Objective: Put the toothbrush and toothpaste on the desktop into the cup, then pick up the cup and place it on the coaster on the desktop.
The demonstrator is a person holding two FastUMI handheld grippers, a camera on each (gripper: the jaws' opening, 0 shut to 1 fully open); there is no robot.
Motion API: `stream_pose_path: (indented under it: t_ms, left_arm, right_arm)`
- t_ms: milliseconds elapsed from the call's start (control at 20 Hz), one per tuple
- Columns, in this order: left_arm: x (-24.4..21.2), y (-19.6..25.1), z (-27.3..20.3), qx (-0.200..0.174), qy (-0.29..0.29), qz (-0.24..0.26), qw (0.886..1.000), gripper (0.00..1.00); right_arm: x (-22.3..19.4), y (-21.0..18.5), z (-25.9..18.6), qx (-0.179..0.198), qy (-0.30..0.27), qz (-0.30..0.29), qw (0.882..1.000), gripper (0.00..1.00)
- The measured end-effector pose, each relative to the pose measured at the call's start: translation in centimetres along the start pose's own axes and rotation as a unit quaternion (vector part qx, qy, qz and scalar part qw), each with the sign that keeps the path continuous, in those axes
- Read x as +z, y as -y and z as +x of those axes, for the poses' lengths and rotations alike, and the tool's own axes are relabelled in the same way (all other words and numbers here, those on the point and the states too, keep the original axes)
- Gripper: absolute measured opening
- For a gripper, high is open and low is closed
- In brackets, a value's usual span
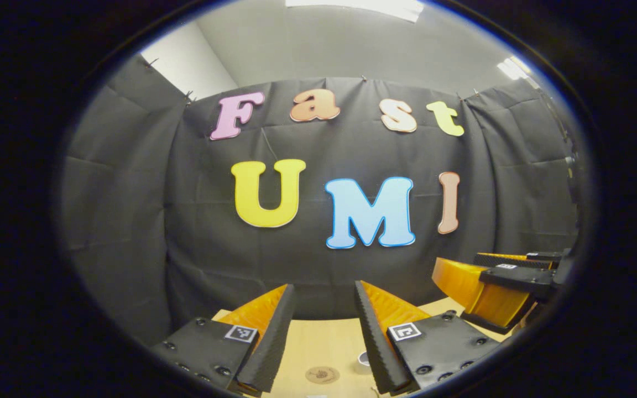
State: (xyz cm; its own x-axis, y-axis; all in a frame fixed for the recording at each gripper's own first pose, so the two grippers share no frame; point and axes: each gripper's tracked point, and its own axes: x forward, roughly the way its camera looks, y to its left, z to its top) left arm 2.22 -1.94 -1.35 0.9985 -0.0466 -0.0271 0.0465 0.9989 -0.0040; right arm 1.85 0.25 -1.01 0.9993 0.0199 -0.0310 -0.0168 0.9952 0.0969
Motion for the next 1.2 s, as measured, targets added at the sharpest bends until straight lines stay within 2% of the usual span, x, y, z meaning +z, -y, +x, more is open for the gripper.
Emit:
stream_pose_path:
  t_ms: [400, 650, 800, 850, 950, 1000, 1200]
  left_arm:
    - [-7.9, -2.9, 1.0, 0.027, -0.108, -0.061, 0.992, 0.72]
    - [-11.8, -5.7, 0.6, 0.055, -0.139, -0.029, 0.988, 0.72]
    - [-14.0, -6.2, 0.0, 0.056, -0.159, -0.03, 0.985, 0.71]
    - [-14.7, -6.3, -0.1, 0.058, -0.165, -0.028, 0.984, 0.71]
    - [-16.2, -6.4, -0.1, 0.058, -0.18, -0.029, 0.982, 0.71]
    - [-17.1, -6.4, -0.2, 0.057, -0.188, -0.03, 0.98, 0.66]
    - [-20.6, -6.1, -0.3, 0.052, -0.222, -0.023, 0.973, 0.66]
  right_arm:
    - [-5.1, 0.7, -0.4, -0.002, -0.071, -0.018, 0.997, 0.82]
    - [-7.7, 0.9, -0.6, -0.001, -0.103, -0.023, 0.994, 0.82]
    - [-9.4, 0.9, -0.7, -0.001, -0.122, -0.029, 0.992, 0.82]
    - [-10.0, 0.9, -0.6, 0.0, -0.13, -0.03, 0.991, 0.8]
    - [-11.6, 1.0, -0.8, 0.001, -0.149, -0.029, 0.988, 0.82]
    - [-12.6, 1.2, -0.8, 0.001, -0.162, -0.029, 0.986, 0.82]
    - [-16.5, 1.4, -0.8, 0.004, -0.211, -0.021, 0.977, 0.82]
